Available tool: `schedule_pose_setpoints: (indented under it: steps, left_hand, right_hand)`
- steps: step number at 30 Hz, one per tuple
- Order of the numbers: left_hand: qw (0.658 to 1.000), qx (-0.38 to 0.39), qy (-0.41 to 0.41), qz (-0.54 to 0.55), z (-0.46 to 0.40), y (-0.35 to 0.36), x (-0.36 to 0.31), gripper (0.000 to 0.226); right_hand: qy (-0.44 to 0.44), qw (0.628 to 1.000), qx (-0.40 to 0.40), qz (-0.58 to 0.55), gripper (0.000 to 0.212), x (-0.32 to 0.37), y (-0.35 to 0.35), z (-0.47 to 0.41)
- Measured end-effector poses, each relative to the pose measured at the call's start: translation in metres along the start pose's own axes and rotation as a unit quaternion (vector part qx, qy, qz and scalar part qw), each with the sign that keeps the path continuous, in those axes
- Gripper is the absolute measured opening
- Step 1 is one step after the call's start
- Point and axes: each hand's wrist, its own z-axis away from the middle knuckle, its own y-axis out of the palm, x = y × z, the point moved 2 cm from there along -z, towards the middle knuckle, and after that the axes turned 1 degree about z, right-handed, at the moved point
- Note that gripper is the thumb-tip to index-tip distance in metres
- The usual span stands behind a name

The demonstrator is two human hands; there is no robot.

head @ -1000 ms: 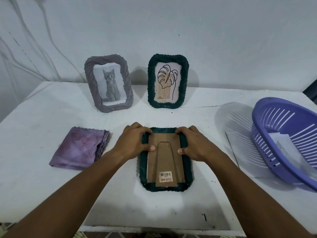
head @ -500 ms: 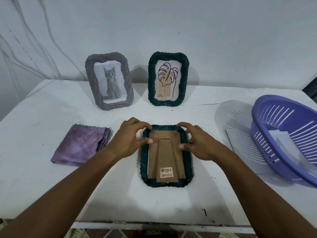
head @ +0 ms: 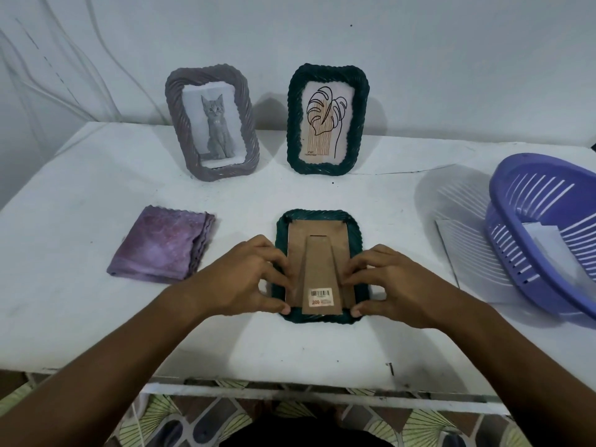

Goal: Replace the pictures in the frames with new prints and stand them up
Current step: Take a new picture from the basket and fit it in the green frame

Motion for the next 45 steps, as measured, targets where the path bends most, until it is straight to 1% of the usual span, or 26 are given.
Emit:
schedule_pose_setpoints:
  steps: [7,10,13,18,23,29,37,41,43,45]
  left_hand:
    - [1.000,-0.014,-0.002,-0.027,0.004,0.002,-0.004,0.047]
    - [0.999,-0.025,-0.001,-0.040,0.004,0.003,-0.006,0.043]
    - [0.998,-0.048,-0.002,-0.046,0.004,0.005,-0.008,0.037]
    - [0.995,-0.086,-0.003,-0.043,0.006,0.009,-0.011,0.028]
    - [0.992,-0.104,-0.008,-0.065,0.006,0.013,-0.016,0.025]
    - [0.991,-0.117,-0.016,-0.065,0.006,0.016,-0.019,0.020]
    - [0.992,-0.125,-0.029,-0.016,0.006,0.017,-0.015,0.018]
    - [0.993,-0.111,-0.039,-0.005,0.005,0.016,-0.014,0.021]
    - [0.995,-0.085,-0.052,0.009,0.001,0.011,-0.012,0.027]
    - [0.996,-0.056,-0.066,0.019,-0.005,0.003,-0.012,0.031]
  right_hand:
    - [-0.035,0.999,0.007,0.008,0.051,0.000,-0.003,0.000]
    - [-0.043,0.999,0.000,0.021,0.047,0.000,-0.003,-0.002]
    - [-0.060,0.997,-0.036,0.038,0.038,-0.001,0.000,-0.002]
    - [-0.071,0.991,-0.109,0.039,0.031,0.002,0.009,0.001]
    - [-0.069,0.985,-0.159,0.008,0.026,0.001,0.020,0.004]
    - [-0.068,0.975,-0.207,-0.042,0.019,0.002,0.028,0.005]
    - [-0.035,0.971,-0.222,-0.080,0.015,0.003,0.038,0.008]
    - [-0.025,0.974,-0.203,-0.098,0.017,0.004,0.037,0.012]
    - [0.012,0.968,-0.190,-0.163,0.019,0.002,0.034,0.013]
    - [0.087,0.949,-0.201,-0.228,0.022,0.000,0.028,0.010]
